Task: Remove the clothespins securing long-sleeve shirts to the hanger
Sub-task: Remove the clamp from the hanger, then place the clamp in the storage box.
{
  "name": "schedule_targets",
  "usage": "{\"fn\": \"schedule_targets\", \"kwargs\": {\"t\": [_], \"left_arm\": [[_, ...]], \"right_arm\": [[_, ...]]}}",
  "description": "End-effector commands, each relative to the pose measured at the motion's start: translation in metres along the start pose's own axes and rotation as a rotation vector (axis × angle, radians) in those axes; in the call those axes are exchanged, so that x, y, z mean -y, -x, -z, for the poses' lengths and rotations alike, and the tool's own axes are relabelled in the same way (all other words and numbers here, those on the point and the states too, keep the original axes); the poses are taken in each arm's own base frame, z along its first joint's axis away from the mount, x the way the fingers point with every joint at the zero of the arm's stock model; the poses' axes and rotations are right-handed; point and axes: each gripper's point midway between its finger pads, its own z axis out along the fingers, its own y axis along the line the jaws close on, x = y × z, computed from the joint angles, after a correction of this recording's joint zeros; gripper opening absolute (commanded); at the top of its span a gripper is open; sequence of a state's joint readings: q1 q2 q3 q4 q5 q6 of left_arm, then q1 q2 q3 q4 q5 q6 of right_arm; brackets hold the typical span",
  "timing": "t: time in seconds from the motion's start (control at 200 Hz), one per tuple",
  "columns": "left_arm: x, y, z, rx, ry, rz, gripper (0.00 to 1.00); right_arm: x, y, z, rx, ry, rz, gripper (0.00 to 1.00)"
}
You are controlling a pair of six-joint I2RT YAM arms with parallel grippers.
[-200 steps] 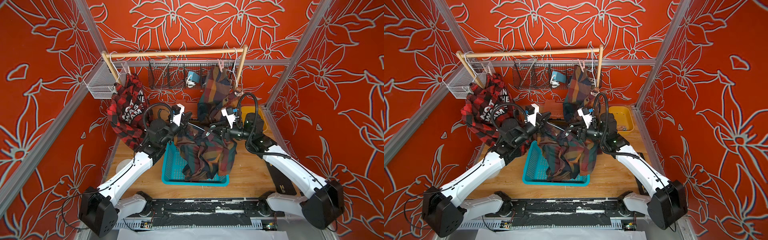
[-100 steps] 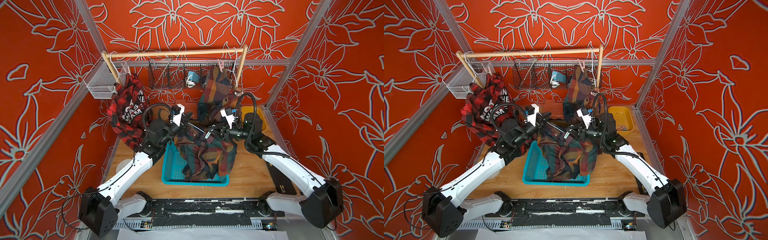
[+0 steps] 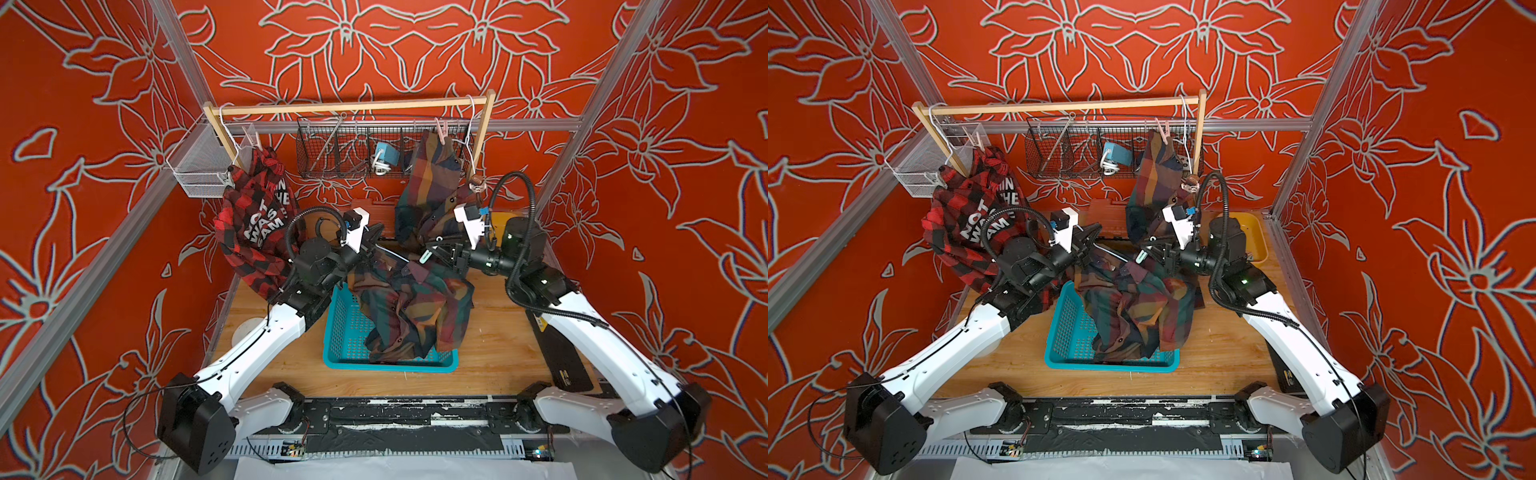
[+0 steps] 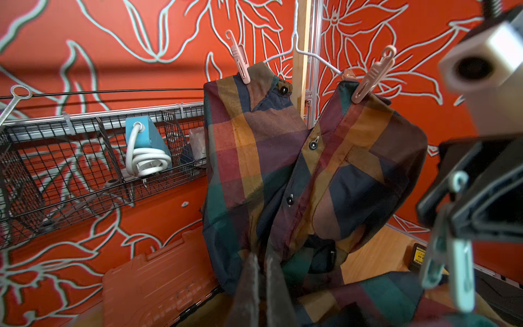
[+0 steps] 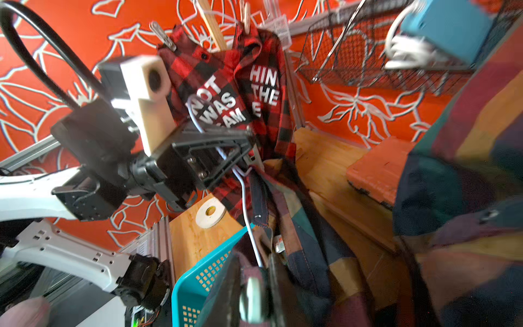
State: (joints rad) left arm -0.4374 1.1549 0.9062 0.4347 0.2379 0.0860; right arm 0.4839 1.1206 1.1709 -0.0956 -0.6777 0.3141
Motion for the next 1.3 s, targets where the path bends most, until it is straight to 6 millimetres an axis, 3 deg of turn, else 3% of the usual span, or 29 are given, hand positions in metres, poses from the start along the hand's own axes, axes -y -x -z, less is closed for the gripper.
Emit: {"fn": "schedule_targets", "kwargs": {"t": [0.0,0.085,0.245,0.36,0.51,0.781,0.941,1.111,1.266,1.291], "left_arm": [[-0.004,-0.004,0.002,0.0,0.02,-0.025,0.0],[-0.003,-0.005,0.003,-0.007,0.015,-0.026,0.0],[-0.004,-0.003,0.005,-0.007,0.018,-0.027,0.0],[-0.002,-0.007,0.003,-0.014,0.006,-0.014,0.0],[-0.002,-0.01,0.003,-0.023,0.005,-0.019,0.0],[-0.001,-0.01,0.003,-0.025,0.004,-0.02,0.0],[-0.004,-0.011,0.004,-0.029,0.013,-0.024,0.0],[-0.004,-0.013,0.004,-0.034,0.011,-0.021,0.0],[-0.005,-0.014,0.003,-0.04,0.011,-0.018,0.0],[-0.005,-0.014,0.003,-0.04,0.012,-0.019,0.0]], "right_arm": [[0.014,0.015,0.03,0.026,-0.162,0.029,0.0],[0.03,0.006,0.053,0.012,-0.256,-0.03,0.0],[0.072,-0.03,0.095,0.005,-0.429,-0.196,0.0],[0.106,-0.048,0.115,0.032,-0.51,-0.33,0.0],[0.153,-0.059,0.135,0.053,-0.671,-0.379,0.0],[0.253,-0.063,0.148,0.105,-0.902,-0.435,0.0],[0.316,-0.073,0.141,0.06,-1.009,-0.444,0.0],[0.377,-0.091,0.143,0.029,-1.133,-0.459,0.0],[0.422,-0.117,0.132,-0.053,-1.165,-0.516,0.0],[0.428,-0.122,0.131,-0.068,-1.169,-0.528,0.07]]}}
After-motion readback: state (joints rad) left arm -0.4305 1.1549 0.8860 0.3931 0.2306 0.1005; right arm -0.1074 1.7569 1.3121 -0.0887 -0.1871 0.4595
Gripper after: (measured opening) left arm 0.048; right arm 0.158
